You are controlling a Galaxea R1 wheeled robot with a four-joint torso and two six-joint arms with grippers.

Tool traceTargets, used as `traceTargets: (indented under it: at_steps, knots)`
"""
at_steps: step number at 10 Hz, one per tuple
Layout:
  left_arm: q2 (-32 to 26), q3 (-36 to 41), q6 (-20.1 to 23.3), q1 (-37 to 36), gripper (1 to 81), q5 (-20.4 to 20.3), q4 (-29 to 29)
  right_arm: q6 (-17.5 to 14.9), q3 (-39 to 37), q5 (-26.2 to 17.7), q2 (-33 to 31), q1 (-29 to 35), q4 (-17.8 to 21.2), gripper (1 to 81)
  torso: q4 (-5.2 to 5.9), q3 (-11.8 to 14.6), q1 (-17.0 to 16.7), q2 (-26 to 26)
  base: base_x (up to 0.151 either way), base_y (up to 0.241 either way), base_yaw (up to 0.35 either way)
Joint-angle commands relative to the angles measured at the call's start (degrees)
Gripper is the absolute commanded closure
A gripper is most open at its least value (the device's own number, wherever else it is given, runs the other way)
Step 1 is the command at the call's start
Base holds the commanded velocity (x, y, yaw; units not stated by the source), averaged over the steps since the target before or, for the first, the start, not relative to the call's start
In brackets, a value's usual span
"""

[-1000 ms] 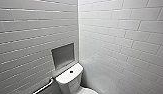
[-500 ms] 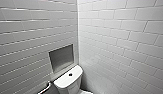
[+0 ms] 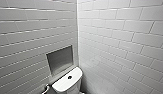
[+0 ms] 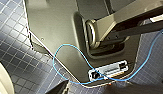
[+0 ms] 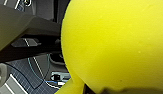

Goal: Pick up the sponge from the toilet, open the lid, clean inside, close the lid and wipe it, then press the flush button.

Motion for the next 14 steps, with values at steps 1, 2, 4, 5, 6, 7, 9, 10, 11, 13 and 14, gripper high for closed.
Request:
traceTargets:
  at_steps: [1, 2, 4, 5, 6, 7, 9, 10, 11, 13, 14]
  knots:
    - [-0.23, 0.04, 0.31, -1.24, 1.0, 2.27, 0.08, -1.26, 1.06, -3.08, 0.23, 1.5, 2.9, 81.1, 0.0, 0.0, 0.0, 0.0, 0.093, 0.0, 0.0]
    - [-0.23, 0.04, 0.39, -1.24, 1.0, 2.27, 0.08, -1.08, 0.8, -3.7, 0.5, 1.42, 2.9, 81.1, 0.0, 0.0, 0.0, 0.0, 0.0, 0.0, 0.0]
    - [-0.23, 0.04, 0.31, -1.24, 1.0, 2.01, -0.01, -0.91, 0.62, -3.7, 0.41, 1.69, 2.9, 81.1, 0.0, 0.0, 0.06, 0.05, 0.0, 0.0, 0.0]
    - [-0.49, 0.04, 0.31, -1.24, 1.0, 1.57, 0.25, -0.99, 0.8, -3.61, 0.32, 1.51, 2.99, 81.1, 0.0, 0.0, 0.06, 0.02, 0.0, 0.0, 0.0]
    - [-0.4, 0.3, 0.31, -1.24, 1.0, 1.65, 0.18, -0.99, 0.97, -3.09, 0.23, 1.33, 3.08, 81.1, 0.0, 0.0, 0.04, 0.02, 0.0, 0.0, 0.0]
    - [-0.4, 0.04, -0.3, -1.24, 1.0, 1.74, -0.53, -0.99, 1.06, -3.08, 0.49, 1.43, 2.82, 81.1, 0.0, 0.0, 0.02, 0.02, 0.0, 0.0, 0.0]
    - [-1.11, 0.04, -2.68, -0.27, 1.0, 2.27, -3.97, -0.99, 0.89, -3.17, 0.41, 1.69, 2.64, 81.1, 0.0, 0.0, 0.02, 0.02, 0.0, 0.0, 0.0]
    - [-1.8, -0.05, -2.86, -0.19, 1.0, 2.19, -5.1, -0.99, 0.8, -3.35, 0.23, 1.69, 2.73, 81.1, 0.0, 0.0, 0.02, 0.02, 0.0, 0.0, 0.0]
    - [-1.91, 0.22, -2.94, 0.07, 1.0, 2.18, -5.63, -0.99, 0.89, -3.35, 0.23, 1.69, 2.73, 81.1, 0.0, 0.0, 0.02, 0.02, 0.0, 0.0, 0.0]
    - [-0.85, -0.14, -2.69, 0.34, 1.0, 6.08, -8.51, -0.99, 0.71, -3.43, 0.14, 1.69, 2.55, 81.1, 0.0, 0.0, 0.02, 0.02, 0.0, 0.0, 0.0]
    - [-0.84, -0.14, -1.36, 0.26, 1.0, 8.16, -10.21, -1.17, 0.71, -3.44, 0.06, 1.69, 2.55, 81.1, 0.0, 0.0, 0.02, 0.02, 0.0, 0.0, 0.0]
